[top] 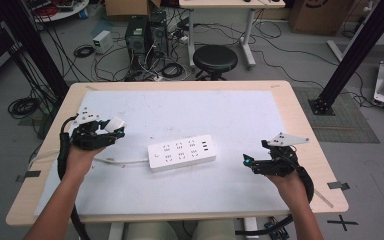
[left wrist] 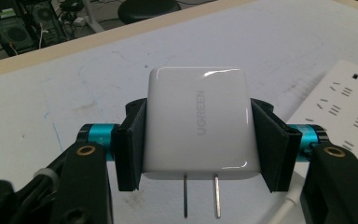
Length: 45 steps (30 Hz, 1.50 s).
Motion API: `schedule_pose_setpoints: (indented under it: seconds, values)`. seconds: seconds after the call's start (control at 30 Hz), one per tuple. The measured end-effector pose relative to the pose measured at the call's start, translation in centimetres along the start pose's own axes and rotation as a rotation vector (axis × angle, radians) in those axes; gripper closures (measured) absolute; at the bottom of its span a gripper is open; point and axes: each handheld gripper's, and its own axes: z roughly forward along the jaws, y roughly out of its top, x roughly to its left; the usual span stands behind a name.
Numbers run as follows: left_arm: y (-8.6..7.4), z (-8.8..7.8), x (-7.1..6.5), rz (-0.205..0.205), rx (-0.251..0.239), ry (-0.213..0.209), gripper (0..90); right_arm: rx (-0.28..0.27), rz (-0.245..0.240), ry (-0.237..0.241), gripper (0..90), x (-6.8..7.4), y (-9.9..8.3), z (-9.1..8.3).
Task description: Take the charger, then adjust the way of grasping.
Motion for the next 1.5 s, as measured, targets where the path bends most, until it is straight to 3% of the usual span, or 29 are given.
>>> schedule_pose_setpoints:
  seconds: [0.33,1.0,1.13,1.33,1.47,1.5]
  values:
    - [0.5,-1.9,-2.2,0.078,-0.017,-0.071,42.5,-0.002,-0.009,0.014,15.4,0.5,0.1,0.0]
    - [1.1,-1.9,-4.8,0.177,-0.021,-0.165,42.5,0.005,-0.054,0.036,15.4,1.0,0.2,0.2]
    - [0.9,-1.8,-5.2,0.184,-0.026,-0.189,42.5,0.011,-0.055,0.054,15.4,1.2,0.3,0.4]
    - [0.2,-1.2,-6.6,0.243,-0.002,-0.239,42.5,0.036,-0.081,0.106,15.4,1.9,0.5,0.9]
    - [-0.2,-1.0,-7.3,0.253,-0.006,-0.267,42.5,0.048,-0.098,0.142,15.4,2.3,0.7,1.4]
    - [-0.3,-0.8,-7.7,0.275,-0.002,-0.285,42.5,0.052,-0.092,0.159,15.4,2.5,0.9,1.5]
